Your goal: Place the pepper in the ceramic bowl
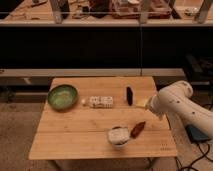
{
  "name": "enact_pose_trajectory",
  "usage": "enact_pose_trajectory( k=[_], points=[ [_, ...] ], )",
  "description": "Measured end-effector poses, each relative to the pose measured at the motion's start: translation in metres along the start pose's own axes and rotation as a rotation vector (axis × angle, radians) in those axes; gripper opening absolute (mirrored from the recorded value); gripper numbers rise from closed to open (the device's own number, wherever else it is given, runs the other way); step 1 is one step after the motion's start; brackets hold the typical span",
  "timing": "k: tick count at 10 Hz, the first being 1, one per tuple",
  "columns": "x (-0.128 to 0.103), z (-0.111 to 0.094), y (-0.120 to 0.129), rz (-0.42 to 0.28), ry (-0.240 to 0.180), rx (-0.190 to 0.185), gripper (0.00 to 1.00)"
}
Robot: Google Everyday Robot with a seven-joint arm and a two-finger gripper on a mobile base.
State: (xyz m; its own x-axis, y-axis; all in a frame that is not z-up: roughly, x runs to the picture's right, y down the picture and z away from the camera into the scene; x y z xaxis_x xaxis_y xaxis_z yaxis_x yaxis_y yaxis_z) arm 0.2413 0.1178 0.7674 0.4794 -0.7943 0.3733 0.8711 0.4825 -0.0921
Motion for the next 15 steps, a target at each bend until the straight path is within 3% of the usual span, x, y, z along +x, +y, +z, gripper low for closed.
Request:
enact_pose_trajectory(
  k=[3,4,6,7,8,10,11,15],
  points=[
    [-0.018,-0.001,0.004,0.022,-0.027,-0.058,0.80],
    [-0.033,-0.001,0.005,0.061,-0.049,-0.100,0.80],
    [-0.051,0.001,0.005,0.123,-0.074,-0.132,0.80],
    [-0.063,0.005,0.000,0.153,-0.102,-0.134,0.80],
    [-0.079,0.016,-0.013,0.180,-0.160,-0.110,0.80],
    [-0.086,0.033,-0.025,0.190,-0.211,-0.063,0.80],
    [-0.084,0.044,-0.024,0.191,-0.223,-0.053,0.80],
    [-0.071,0.074,-0.005,0.206,-0.264,-0.071,0.79]
  ],
)
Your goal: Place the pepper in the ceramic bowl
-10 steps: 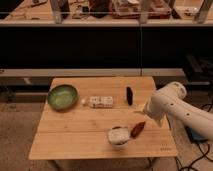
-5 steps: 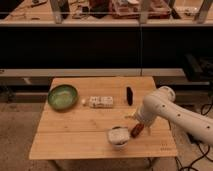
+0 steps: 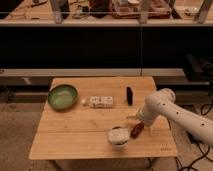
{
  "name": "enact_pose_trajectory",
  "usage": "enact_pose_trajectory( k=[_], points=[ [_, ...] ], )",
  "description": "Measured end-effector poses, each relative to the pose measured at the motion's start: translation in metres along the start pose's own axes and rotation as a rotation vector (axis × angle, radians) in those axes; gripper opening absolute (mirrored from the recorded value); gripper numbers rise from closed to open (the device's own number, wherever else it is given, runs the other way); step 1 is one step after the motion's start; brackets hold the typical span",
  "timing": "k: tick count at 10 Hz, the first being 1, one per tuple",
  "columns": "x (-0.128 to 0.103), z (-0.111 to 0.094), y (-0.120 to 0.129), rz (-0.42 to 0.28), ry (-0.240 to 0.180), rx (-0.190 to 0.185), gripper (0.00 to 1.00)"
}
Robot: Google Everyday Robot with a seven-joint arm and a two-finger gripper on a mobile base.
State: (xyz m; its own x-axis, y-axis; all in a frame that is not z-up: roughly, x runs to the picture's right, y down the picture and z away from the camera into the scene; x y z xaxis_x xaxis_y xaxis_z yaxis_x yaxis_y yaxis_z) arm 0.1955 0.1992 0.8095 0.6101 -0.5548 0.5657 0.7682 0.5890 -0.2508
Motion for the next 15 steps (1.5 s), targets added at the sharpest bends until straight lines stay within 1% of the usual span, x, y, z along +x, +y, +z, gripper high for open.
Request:
enact_pose_trajectory(
  k=[1,2,3,4,6,7,10,15],
  points=[
    [0.004,0.005,0.003,0.008,-0.008,-0.005,0.75],
    [0.008,0.011,0.005,0.016,-0.018,-0.012,0.65],
    [0.011,0.018,0.004,0.022,-0.030,-0.018,0.51],
    [0.013,0.020,0.004,0.024,-0.036,-0.021,0.43],
    [0.017,0.023,0.006,0.026,-0.040,-0.033,0.24],
    [0.018,0.024,0.006,0.023,-0.041,-0.039,0.17],
    [0.019,0.024,0.007,0.005,-0.035,-0.063,0.16],
    [0.014,0.022,0.009,-0.020,-0.030,-0.069,0.16]
  ],
)
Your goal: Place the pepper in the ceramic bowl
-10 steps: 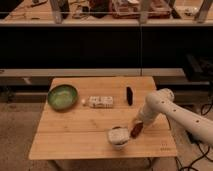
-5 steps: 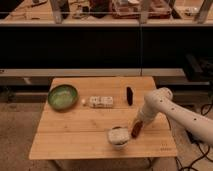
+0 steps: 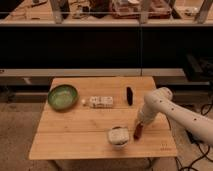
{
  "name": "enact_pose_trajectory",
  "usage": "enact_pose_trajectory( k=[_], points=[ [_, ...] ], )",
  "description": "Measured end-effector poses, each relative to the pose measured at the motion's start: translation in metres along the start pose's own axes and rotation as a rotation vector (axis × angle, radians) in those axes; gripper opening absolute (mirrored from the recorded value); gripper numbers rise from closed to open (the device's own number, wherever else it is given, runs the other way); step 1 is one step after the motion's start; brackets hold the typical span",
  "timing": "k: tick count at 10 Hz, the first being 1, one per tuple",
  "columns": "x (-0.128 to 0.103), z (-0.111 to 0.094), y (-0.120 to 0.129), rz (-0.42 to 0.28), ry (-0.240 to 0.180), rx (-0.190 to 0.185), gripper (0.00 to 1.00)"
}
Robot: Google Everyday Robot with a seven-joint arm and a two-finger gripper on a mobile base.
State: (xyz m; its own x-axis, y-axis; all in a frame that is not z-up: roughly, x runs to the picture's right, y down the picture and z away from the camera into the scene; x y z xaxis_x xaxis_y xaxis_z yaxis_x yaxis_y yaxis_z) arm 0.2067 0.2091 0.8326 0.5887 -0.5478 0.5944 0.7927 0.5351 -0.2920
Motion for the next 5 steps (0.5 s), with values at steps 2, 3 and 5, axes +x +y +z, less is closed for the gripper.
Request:
enact_pose_trajectory(
  k=[2,3,5],
  points=[
    [-0.0016,0.0018,0.0008,-0.008,-0.003,0.000,0.16],
    [-0.0014,0.0023,0.0011,-0.009,-0.004,0.000,0.16],
    [-0.0014,0.0045,0.0021,-0.014,-0.006,-0.002,0.16]
  ],
)
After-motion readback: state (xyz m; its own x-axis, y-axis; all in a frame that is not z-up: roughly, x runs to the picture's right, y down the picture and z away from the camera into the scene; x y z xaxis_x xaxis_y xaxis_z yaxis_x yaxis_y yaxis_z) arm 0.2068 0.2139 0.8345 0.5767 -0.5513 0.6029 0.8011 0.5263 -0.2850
